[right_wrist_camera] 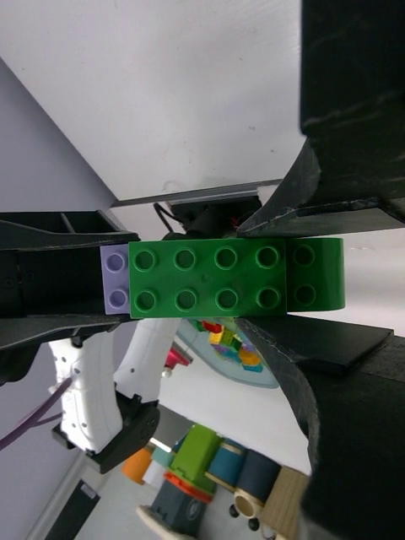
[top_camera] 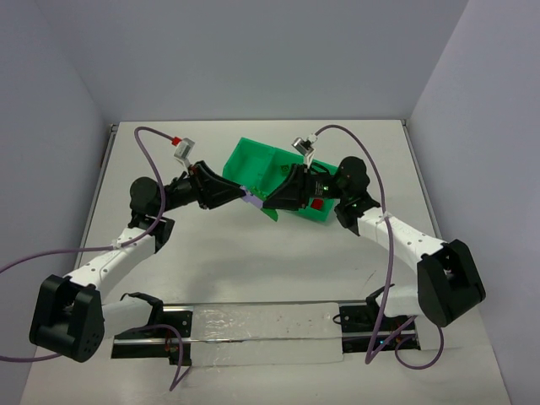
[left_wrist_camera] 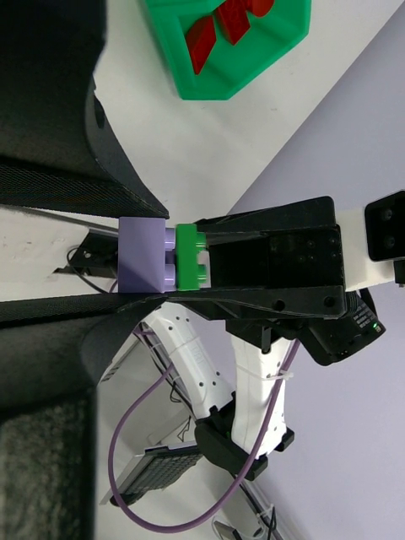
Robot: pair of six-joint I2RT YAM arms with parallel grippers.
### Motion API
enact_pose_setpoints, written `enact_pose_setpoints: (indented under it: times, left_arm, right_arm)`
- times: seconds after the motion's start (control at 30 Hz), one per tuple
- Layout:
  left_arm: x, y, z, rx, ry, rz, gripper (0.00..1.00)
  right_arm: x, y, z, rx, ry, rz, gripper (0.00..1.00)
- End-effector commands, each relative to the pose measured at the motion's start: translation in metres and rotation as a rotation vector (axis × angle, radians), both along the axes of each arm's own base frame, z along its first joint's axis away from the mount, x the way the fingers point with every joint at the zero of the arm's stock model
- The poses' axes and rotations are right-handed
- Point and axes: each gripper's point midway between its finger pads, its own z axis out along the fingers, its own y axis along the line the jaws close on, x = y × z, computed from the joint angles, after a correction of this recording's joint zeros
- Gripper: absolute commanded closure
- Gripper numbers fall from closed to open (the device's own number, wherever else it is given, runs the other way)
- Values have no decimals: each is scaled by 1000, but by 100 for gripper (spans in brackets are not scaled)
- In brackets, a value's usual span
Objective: Sort the legos into containers by color
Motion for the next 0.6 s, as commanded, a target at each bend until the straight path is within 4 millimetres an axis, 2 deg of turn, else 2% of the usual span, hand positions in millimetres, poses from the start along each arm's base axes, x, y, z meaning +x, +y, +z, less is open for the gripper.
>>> enact_pose_setpoints:
  times: [0.0, 0.2, 0.33, 0.43, 0.57]
  left_arm:
    - [-4, 1, 8, 10, -60, -8, 100]
    - [-2, 2, 8, 17, -60, 11, 100]
    - [7, 4, 6, 39, -37, 57, 100]
    - [17, 8, 1, 65, -5, 100, 100]
    - [38, 13, -9, 137, 55, 183, 100]
  right_arm:
    - [17, -9, 34, 121, -49, -97, 89]
    - [22, -10, 31, 135, -16, -113, 89]
    - [28, -16, 23, 130, 8, -154, 90]
    - [42, -29, 18, 125, 14, -254, 90]
    - [67, -54, -7, -9, 26, -463, 90]
